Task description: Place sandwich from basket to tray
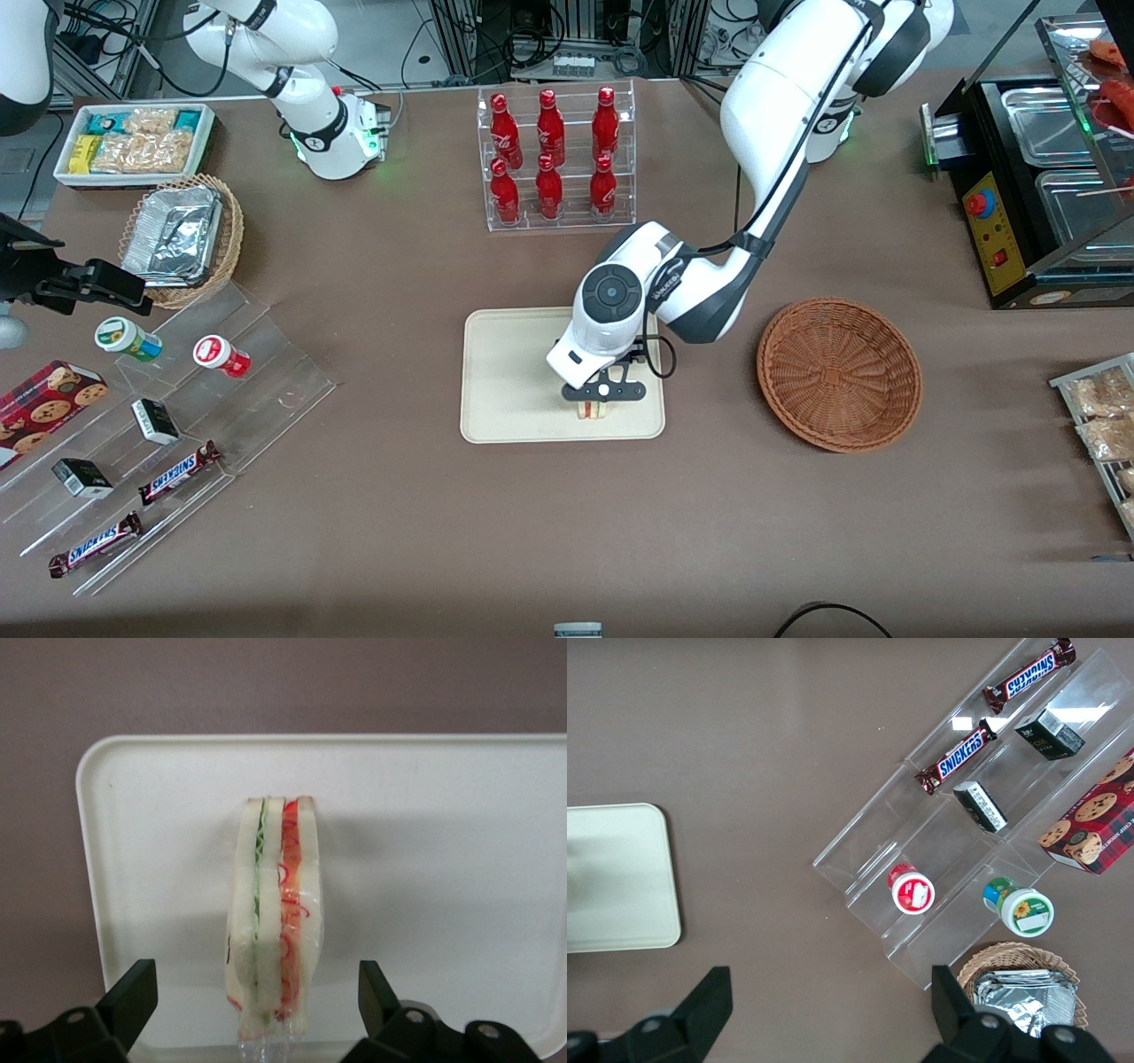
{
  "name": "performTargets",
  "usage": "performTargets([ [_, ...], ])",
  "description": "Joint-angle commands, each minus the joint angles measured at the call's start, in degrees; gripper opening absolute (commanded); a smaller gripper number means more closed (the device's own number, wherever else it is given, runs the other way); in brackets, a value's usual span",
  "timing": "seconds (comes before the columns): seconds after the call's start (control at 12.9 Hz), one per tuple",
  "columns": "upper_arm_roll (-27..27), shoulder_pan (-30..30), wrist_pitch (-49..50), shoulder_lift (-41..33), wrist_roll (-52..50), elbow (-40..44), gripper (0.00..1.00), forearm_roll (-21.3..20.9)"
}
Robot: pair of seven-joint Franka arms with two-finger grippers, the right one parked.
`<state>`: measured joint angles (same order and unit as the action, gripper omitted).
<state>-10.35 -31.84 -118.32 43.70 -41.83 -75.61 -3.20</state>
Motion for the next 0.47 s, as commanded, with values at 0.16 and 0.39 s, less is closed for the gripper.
performTargets([
  [0.16,0.5,4.8,1.3,-3.6,-0.3,1.0,1.0,-0.7],
  [0.39,0.5,8.5,5.8,-6.2,8.7,0.8,1.0,-0.3],
])
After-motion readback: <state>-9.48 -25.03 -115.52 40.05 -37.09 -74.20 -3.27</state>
